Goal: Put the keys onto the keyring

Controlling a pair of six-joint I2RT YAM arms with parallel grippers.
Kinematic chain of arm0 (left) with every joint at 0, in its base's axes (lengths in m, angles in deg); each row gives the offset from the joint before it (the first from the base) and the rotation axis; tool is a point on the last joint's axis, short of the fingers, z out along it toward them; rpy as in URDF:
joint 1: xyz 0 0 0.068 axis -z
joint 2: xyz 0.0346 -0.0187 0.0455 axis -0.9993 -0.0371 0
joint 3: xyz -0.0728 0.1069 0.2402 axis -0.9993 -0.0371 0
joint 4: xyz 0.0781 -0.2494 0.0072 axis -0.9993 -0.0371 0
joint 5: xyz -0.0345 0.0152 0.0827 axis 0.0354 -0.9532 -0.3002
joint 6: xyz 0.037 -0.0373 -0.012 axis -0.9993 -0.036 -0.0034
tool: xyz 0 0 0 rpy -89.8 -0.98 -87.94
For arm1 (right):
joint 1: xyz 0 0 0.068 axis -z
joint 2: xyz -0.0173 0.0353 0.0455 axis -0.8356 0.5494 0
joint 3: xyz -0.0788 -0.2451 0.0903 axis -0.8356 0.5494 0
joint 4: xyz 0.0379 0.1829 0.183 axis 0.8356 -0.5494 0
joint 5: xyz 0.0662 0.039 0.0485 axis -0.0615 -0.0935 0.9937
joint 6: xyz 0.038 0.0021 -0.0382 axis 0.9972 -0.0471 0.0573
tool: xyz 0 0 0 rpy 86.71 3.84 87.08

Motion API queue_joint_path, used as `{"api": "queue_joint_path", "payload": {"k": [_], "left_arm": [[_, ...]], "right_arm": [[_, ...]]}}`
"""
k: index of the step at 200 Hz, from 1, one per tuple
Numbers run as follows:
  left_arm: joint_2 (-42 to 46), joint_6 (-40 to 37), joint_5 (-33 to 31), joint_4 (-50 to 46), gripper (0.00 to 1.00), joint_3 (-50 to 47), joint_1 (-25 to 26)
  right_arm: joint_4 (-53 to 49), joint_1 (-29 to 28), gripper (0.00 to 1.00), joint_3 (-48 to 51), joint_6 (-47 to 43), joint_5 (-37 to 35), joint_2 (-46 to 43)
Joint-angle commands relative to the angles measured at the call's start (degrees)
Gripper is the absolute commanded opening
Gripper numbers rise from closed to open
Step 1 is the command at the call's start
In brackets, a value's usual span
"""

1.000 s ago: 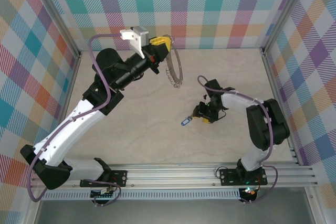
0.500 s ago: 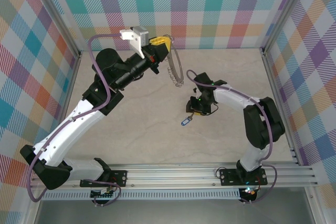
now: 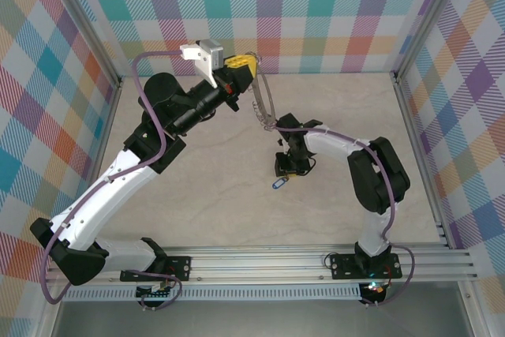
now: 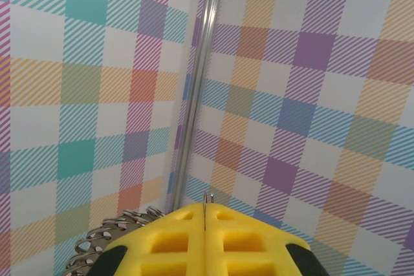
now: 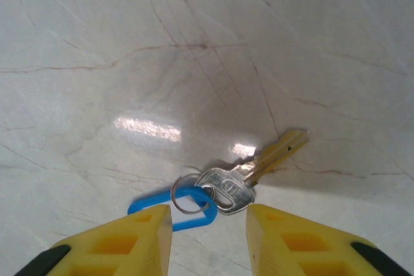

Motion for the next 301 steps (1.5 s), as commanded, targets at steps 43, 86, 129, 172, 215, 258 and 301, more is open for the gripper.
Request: {"api": "queue_joint_path", "payload": {"k": [43, 86, 129, 172, 215, 258, 301], "left_arm": [[0.84, 0.5, -0.87, 4.07, 0.0, 0.59, -0.83], [0.8, 0.53, -0.77, 4.07, 0.0, 0.42, -1.13], [0.98, 0.77, -0.77, 4.07, 0.0, 0.29, -1.38], [1.15, 0.87, -0.84, 4.07, 0.0, 0.23, -1.51], [1.15, 1.12, -0.77, 4.07, 0.0, 0.08, -1.51], [1.18, 1.25, -0.71, 4.31, 0.0, 0.03, -1.55], [1.29, 1.29, -0.8, 4.51, 0.0, 0.23, -1.55]], "right_arm": [[-3.39, -2.41, 0.32, -3.64, -2.79, -1.63, 3.1], [-4.21, -3.48, 0.31, -3.58, -3.23, -3.44, 4.79], [-4.07, -3.97, 0.28, -3.41, -3.11, -5.81, 5.96], [-4.12, -4.0, 0.21, -3.79, -2.62, -7.16, 5.88], [-4.63, -4.06, 0.13, -4.07, -2.75, -7.7, 5.13], [-5.27, -3.96, 0.0, -4.33, -2.42, -8.42, 3.7], [-5.45, -2.57, 0.0, -4.94, -0.79, -7.56, -0.85]]}}
